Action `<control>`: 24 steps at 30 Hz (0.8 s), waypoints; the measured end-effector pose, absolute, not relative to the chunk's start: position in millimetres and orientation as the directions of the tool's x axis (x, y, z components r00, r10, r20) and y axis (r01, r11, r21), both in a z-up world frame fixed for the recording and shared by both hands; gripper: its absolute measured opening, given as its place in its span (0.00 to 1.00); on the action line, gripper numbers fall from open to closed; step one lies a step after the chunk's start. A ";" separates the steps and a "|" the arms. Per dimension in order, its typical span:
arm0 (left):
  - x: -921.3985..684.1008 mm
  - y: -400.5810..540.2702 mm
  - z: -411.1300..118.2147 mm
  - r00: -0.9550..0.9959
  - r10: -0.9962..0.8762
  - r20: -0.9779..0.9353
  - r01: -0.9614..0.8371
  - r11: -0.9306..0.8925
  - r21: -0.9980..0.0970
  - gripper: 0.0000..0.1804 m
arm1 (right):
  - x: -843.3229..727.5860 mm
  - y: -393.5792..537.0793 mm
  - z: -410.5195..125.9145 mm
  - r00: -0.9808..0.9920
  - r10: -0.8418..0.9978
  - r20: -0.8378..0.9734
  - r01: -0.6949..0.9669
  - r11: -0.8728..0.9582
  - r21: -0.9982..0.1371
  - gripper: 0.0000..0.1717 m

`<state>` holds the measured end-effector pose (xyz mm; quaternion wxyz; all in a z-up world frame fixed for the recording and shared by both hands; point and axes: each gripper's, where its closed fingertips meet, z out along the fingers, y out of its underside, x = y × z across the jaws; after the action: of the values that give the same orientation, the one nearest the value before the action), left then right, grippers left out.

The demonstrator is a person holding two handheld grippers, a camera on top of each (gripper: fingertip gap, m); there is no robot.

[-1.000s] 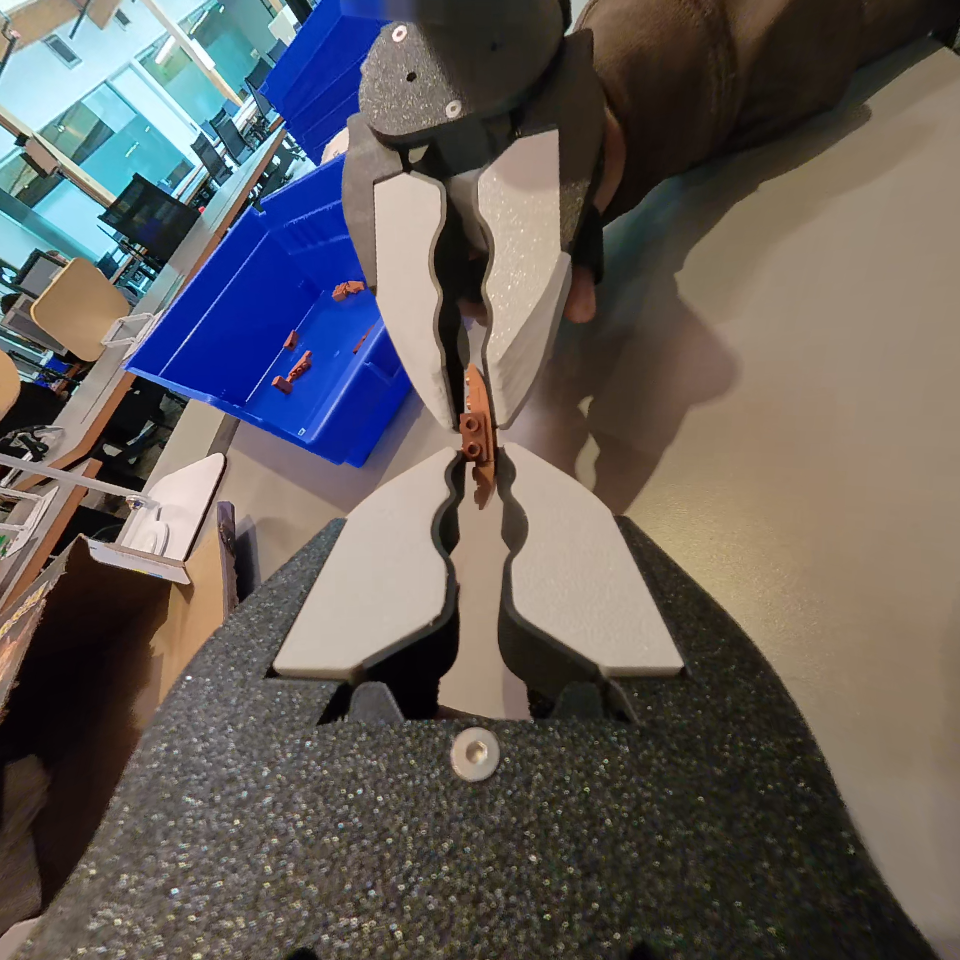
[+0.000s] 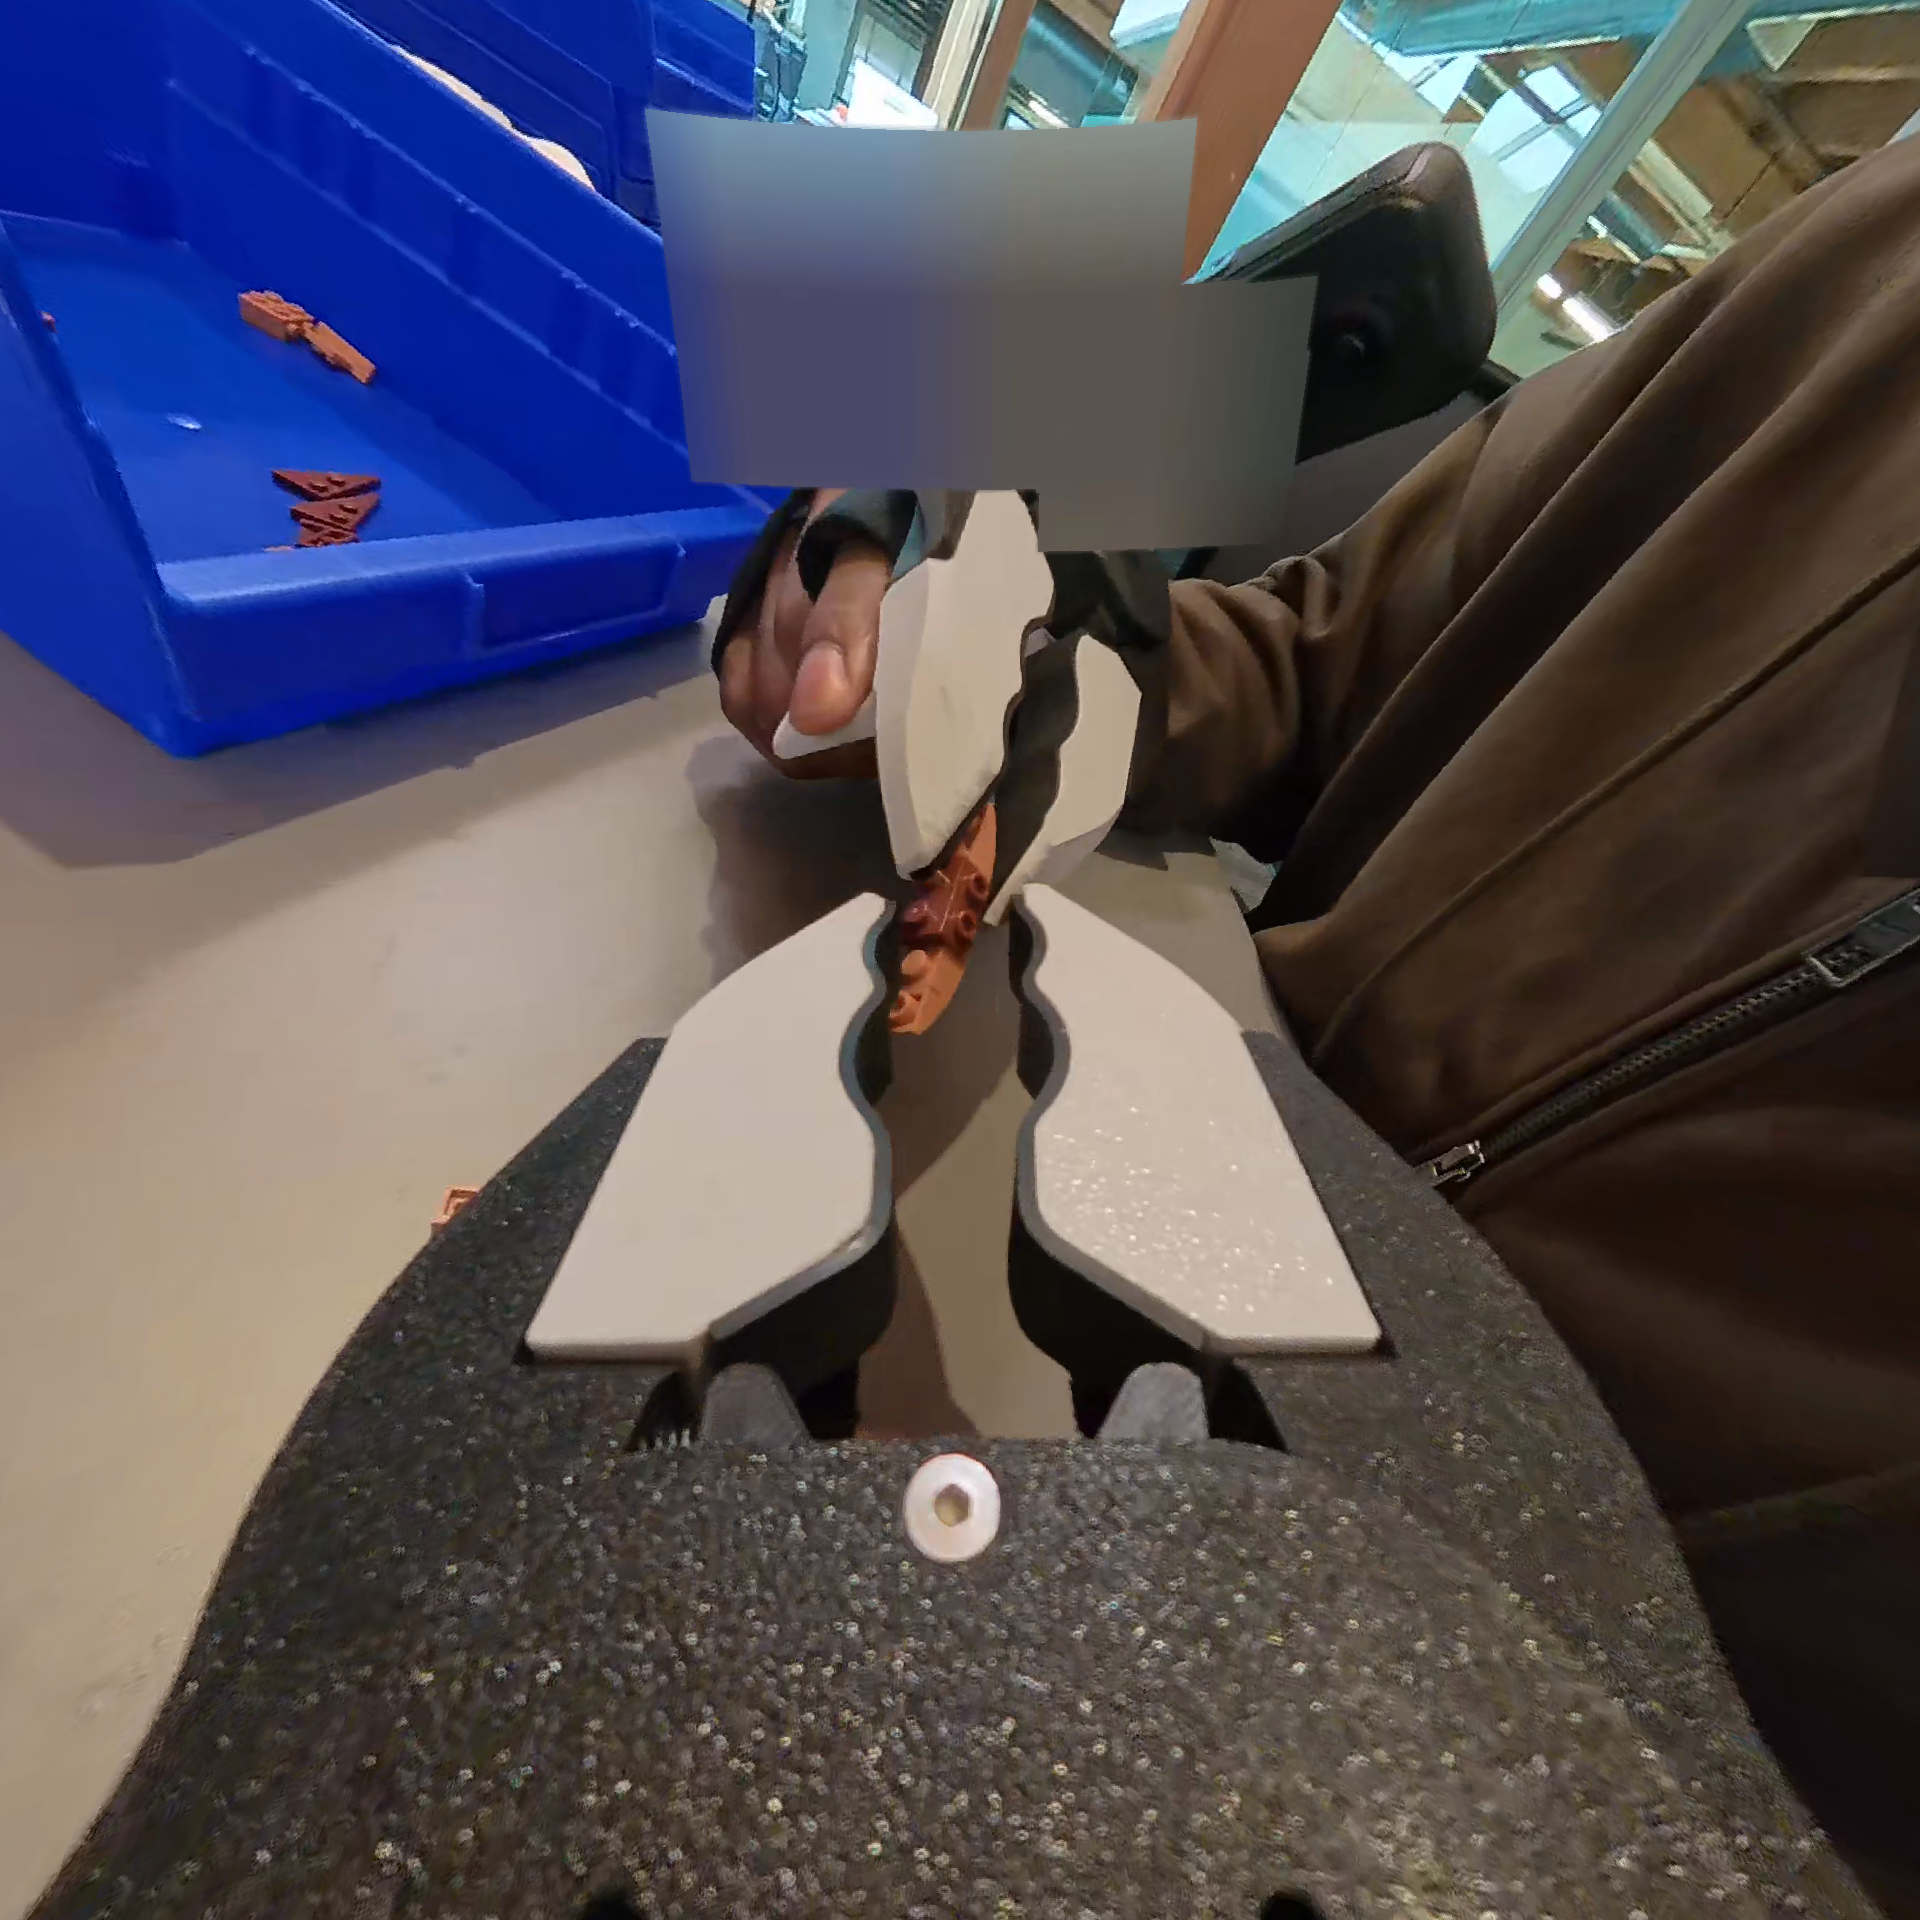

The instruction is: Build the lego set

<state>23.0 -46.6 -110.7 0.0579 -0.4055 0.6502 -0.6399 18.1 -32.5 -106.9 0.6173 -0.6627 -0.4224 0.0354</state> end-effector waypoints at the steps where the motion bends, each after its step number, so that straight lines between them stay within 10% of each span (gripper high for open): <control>1: 22.5 -46.1 -110.7 -0.667 -0.605 0.434 -0.450 -0.138 -0.882 0.10 | 17.9 -32.2 -106.8 0.641 0.600 0.478 0.519 0.121 -0.846 0.06; 7: 32.0 3.9 -122.7 -0.537 -0.807 0.248 -0.435 0.013 -0.900 0.22 | 26.4 -28.7 -106.7 0.659 0.573 0.487 0.536 0.097 -0.839 0.06; 15: 41.9 34.8 -186.2 -0.388 -0.918 -0.083 -0.611 0.324 -0.722 0.15 | 27.5 -26.6 -111.3 0.655 0.570 0.496 0.559 0.076 -0.826 0.06; 24: 44.1 24.5 -187.4 -0.414 -0.909 -0.046 -0.615 0.317 -0.722 0.04 | 29.1 -25.8 -111.6 0.654 0.561 0.507 0.572 0.072 -0.817 0.07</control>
<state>44.1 24.5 -187.4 0.2306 -0.4896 0.7781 -0.3189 29.1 -25.8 -111.6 0.6027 -0.6812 -0.4156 -0.0047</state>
